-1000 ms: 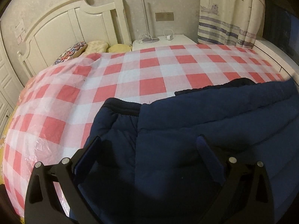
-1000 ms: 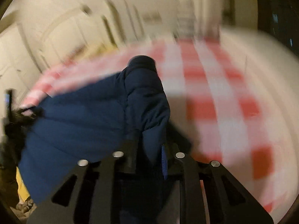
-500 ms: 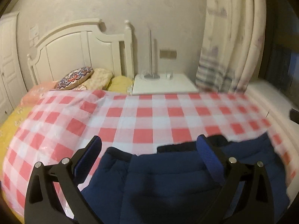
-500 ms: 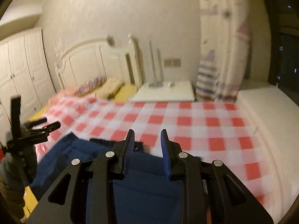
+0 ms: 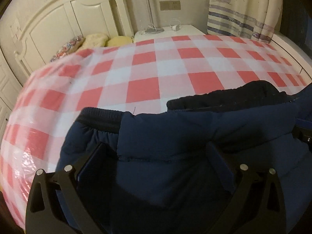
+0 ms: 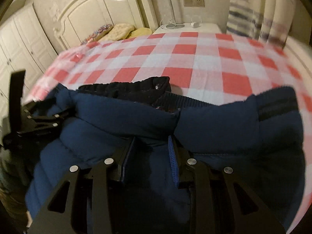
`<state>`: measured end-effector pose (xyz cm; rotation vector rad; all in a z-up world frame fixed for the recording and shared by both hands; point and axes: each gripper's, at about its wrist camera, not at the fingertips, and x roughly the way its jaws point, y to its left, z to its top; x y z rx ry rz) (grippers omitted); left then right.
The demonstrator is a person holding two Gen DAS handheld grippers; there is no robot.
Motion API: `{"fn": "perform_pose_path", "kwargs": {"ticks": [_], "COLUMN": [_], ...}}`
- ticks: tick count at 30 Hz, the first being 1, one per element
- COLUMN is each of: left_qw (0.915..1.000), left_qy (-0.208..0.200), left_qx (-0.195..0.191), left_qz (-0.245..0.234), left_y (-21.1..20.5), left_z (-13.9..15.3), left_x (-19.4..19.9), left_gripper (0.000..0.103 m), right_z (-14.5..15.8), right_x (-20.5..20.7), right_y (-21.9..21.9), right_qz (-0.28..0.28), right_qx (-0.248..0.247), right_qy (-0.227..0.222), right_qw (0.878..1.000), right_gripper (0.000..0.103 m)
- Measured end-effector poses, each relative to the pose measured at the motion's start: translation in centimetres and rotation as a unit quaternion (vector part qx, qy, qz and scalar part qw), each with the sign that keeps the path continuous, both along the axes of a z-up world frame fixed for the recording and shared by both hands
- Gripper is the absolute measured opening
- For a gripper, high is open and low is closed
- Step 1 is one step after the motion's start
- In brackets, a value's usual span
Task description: Fold large clothes
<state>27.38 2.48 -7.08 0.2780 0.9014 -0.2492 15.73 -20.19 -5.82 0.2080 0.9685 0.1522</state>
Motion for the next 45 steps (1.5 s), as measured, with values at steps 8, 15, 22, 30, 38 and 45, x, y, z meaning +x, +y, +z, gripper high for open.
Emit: {"fn": "perform_pose_path", "kwargs": {"ticks": [8, 15, 22, 30, 38, 45], "left_qw": [0.9996, 0.9985, 0.9983, 0.9974, 0.9932, 0.9985], "left_qy": [0.011, 0.028, 0.028, 0.020, 0.001, 0.025], "left_qx": [-0.025, -0.047, -0.051, -0.068, -0.111, -0.009], "left_qz": [0.001, 0.003, 0.003, 0.014, 0.037, 0.047], "left_y": [0.4, 0.8, 1.0, 1.6, 1.0, -2.4], "left_z": [-0.3, -0.5, -0.5, -0.2, 4.2, 0.0], "left_x": [0.2, 0.7, 0.8, 0.6, -0.1, 2.4], "left_gripper": [0.101, 0.101, 0.101, 0.101, 0.101, 0.101], "right_z": [-0.1, 0.4, 5.9, 1.0, 0.6, 0.8], "right_x": [-0.3, -0.1, 0.3, 5.0, 4.4, 4.1], "right_y": [-0.4, 0.6, 6.8, 7.5, 7.1, 7.0], "right_qz": [-0.003, -0.002, 0.028, 0.021, 0.019, 0.017], "right_qx": [0.031, -0.006, -0.106, -0.108, -0.076, -0.071], "right_qy": [-0.004, 0.004, -0.046, -0.002, -0.020, -0.028], "right_qw": [1.000, 1.000, 0.993, 0.994, 0.997, 0.997], "right_gripper": [0.024, 0.024, 0.025, 0.025, 0.025, 0.025]}}
